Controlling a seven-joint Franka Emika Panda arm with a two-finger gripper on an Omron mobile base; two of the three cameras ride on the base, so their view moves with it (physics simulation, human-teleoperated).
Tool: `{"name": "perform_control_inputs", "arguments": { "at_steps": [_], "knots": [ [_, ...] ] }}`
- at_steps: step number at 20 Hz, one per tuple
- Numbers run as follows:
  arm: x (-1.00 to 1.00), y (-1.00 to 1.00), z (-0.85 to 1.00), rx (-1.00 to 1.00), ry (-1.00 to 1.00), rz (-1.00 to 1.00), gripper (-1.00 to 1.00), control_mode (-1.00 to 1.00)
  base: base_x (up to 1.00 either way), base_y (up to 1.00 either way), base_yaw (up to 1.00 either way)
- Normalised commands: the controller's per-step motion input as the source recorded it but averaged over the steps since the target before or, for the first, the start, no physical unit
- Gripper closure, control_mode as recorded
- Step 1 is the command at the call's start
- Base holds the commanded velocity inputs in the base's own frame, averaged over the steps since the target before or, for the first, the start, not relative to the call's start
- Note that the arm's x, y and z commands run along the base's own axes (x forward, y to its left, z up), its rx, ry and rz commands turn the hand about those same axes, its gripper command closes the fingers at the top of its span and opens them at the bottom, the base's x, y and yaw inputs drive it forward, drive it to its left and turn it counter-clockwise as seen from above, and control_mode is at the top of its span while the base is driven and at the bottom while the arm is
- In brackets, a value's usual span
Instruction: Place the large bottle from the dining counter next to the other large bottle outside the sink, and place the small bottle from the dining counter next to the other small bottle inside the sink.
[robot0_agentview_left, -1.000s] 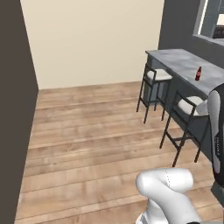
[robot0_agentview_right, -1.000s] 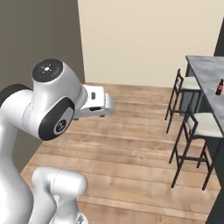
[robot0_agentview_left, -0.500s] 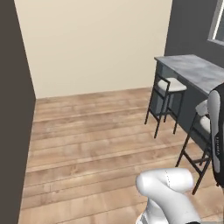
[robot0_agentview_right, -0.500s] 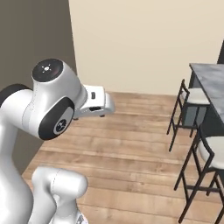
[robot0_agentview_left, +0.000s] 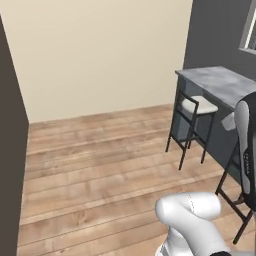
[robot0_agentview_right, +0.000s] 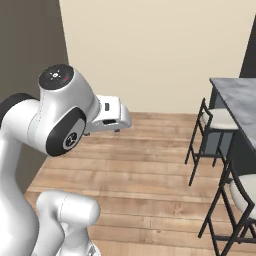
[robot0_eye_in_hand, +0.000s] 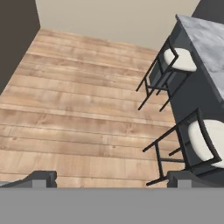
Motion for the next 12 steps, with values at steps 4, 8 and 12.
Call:
{"name": "perform_control_inputs", "arguments": {
  "at_steps": [4, 8, 12],
  "knots": [
    [0.00, 0.00, 0.00, 0.00, 0.00, 0.00, -1.00, 1.00, 0.00, 0.00, -0.25],
    [0.00, 0.00, 0.00, 0.00, 0.00, 0.00, -1.00, 1.00, 0.00, 0.00, -0.25],
    [0.00, 0.00, 0.00, 0.00, 0.00, 0.00, -1.00, 1.00, 0.00, 0.00, -0.25]
  ]
}}
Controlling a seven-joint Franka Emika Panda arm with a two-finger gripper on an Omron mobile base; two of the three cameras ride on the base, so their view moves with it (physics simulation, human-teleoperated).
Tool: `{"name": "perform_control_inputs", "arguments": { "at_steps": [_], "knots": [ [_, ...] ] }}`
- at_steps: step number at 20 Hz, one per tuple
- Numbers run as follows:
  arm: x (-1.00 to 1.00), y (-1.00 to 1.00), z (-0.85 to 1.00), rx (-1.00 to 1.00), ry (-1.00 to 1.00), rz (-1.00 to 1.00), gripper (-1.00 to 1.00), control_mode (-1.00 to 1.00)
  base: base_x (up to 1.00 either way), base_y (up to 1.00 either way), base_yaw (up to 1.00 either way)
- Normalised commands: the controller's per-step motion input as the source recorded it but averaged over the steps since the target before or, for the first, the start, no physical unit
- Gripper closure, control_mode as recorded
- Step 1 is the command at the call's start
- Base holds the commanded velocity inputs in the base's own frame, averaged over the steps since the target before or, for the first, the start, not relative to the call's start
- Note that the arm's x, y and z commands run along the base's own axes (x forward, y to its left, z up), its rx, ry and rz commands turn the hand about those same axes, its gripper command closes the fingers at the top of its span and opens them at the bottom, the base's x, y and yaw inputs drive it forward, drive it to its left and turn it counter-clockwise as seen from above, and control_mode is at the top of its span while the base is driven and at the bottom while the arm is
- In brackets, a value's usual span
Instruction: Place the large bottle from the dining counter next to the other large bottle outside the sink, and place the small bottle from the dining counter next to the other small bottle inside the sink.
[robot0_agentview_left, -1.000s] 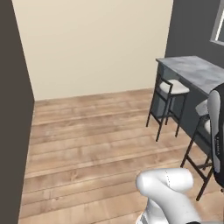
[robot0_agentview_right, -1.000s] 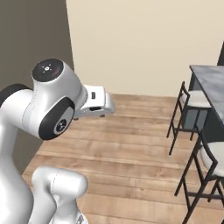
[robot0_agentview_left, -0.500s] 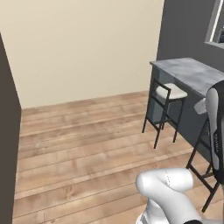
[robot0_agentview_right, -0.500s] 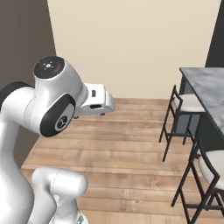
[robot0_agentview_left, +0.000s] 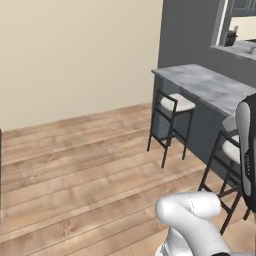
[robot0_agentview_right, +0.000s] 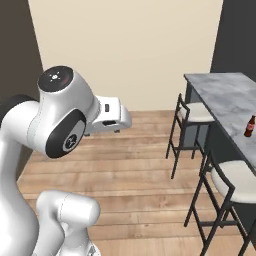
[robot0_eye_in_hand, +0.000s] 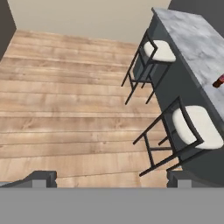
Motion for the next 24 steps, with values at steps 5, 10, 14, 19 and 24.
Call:
{"name": "perform_control_inputs", "arguments": {
  "at_steps": [5, 10, 14, 19, 24],
  "knots": [
    [0.00, 0.00, 0.00, 0.00, 0.00, 0.00, -1.00, 1.00, 0.00, 0.00, -0.25],
    [0.00, 0.00, 0.00, 0.00, 0.00, 0.00, -1.00, 1.00, 0.00, 0.00, -0.25],
    [0.00, 0.00, 0.00, 0.00, 0.00, 0.00, -1.00, 1.00, 0.00, 0.00, -0.25],
    [0.00, 0.00, 0.00, 0.00, 0.00, 0.00, -1.00, 1.00, 0.00, 0.00, -0.25],
    [0.00, 0.00, 0.00, 0.00, 0.00, 0.00, -1.00, 1.00, 0.00, 0.00, -0.25]
  ]
}}
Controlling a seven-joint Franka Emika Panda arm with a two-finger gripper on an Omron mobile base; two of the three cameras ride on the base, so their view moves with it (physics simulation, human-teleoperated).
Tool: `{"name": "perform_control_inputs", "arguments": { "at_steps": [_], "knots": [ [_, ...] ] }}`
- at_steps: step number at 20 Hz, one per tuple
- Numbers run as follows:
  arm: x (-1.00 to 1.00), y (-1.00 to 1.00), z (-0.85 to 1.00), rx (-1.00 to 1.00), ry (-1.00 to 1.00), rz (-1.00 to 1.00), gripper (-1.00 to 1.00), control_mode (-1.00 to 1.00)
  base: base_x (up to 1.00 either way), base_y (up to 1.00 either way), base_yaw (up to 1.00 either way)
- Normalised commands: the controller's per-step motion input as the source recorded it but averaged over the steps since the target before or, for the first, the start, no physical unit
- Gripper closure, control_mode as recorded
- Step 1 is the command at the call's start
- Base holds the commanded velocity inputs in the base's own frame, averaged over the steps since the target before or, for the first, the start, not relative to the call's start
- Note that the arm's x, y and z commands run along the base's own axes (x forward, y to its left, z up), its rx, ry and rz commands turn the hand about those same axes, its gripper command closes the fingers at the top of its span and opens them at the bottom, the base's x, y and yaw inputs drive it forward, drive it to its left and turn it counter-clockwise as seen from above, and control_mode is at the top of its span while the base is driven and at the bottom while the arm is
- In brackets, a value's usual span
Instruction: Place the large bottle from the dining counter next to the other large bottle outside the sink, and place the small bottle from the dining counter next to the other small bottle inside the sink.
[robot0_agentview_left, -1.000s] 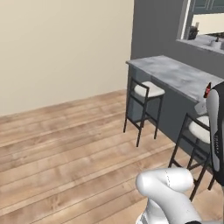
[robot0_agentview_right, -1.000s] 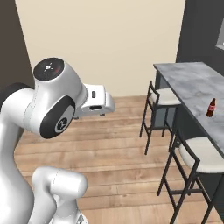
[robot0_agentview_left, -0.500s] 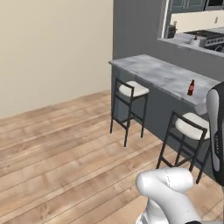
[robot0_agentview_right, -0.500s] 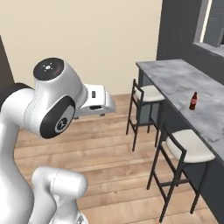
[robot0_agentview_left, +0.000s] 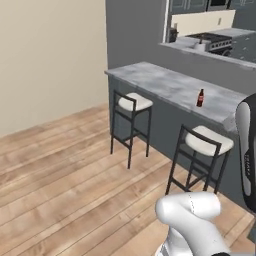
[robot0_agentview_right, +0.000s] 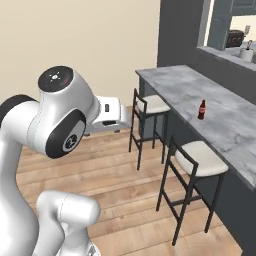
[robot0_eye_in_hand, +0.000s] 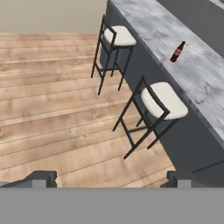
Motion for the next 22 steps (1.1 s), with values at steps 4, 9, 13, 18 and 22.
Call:
{"name": "perform_control_inputs", "arguments": {
  "at_steps": [4, 9, 13, 18, 22],
  "knots": [
    [0.00, 0.00, 0.00, 0.00, 0.00, 0.00, -1.00, 1.00, 0.00, 0.00, -0.25],
    [0.00, 0.00, 0.00, 0.00, 0.00, 0.00, -1.00, 1.00, 0.00, 0.00, -0.25],
    [0.00, 0.00, 0.00, 0.00, 0.00, 0.00, -1.00, 1.00, 0.00, 0.00, -0.25],
    [0.00, 0.00, 0.00, 0.00, 0.00, 0.00, -1.00, 1.00, 0.02, 0.01, -0.25],
    [0.00, 0.00, 0.00, 0.00, 0.00, 0.00, -1.00, 1.00, 0.24, 0.24, -0.23]
  ]
}}
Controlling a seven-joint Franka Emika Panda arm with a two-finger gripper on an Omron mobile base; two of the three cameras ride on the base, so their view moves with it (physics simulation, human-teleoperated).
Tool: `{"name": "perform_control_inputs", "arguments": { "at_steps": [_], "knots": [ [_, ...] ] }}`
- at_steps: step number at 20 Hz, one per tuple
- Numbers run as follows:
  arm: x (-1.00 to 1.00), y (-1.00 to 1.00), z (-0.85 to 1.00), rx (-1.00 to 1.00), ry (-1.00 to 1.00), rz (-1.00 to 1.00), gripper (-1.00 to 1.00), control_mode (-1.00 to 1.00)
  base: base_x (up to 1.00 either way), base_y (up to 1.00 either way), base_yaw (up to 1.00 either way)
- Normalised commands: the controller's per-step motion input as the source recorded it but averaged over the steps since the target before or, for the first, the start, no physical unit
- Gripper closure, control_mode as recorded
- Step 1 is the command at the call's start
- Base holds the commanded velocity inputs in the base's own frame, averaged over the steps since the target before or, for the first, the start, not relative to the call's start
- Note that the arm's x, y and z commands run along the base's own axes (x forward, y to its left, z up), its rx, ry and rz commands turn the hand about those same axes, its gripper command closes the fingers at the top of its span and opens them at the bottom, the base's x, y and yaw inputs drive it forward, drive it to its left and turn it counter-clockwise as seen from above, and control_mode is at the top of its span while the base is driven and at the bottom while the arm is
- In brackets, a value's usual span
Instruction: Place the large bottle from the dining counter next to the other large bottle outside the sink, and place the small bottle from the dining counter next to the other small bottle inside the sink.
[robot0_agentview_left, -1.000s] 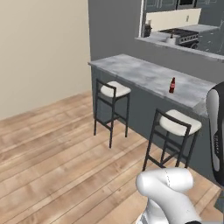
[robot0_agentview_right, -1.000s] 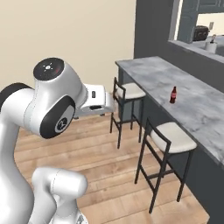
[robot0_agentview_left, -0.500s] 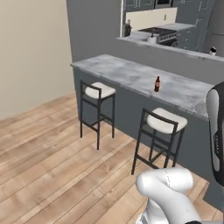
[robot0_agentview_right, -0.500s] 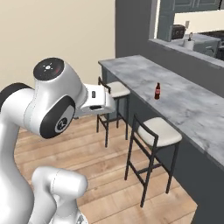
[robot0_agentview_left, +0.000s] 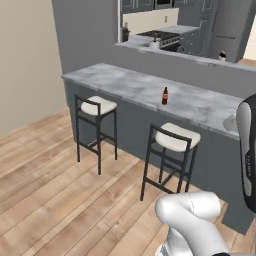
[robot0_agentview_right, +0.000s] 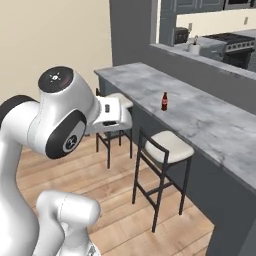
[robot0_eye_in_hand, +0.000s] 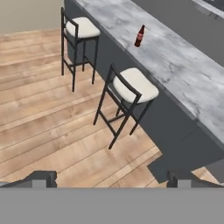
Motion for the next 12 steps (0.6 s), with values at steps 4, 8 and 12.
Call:
{"name": "perform_control_inputs", "arguments": {
  "at_steps": [4, 8, 12],
  "knots": [
    [0.00, 0.00, 0.00, 0.00, 0.00, 0.00, -1.00, 1.00, 0.52, 0.45, -0.17],
    [0.00, 0.00, 0.00, 0.00, 0.00, 0.00, -1.00, 1.00, 0.81, 0.49, -0.06],
    [0.00, 0.00, 0.00, 0.00, 0.00, 0.00, -1.00, 1.00, 0.77, 0.31, 0.00]
  ]
}}
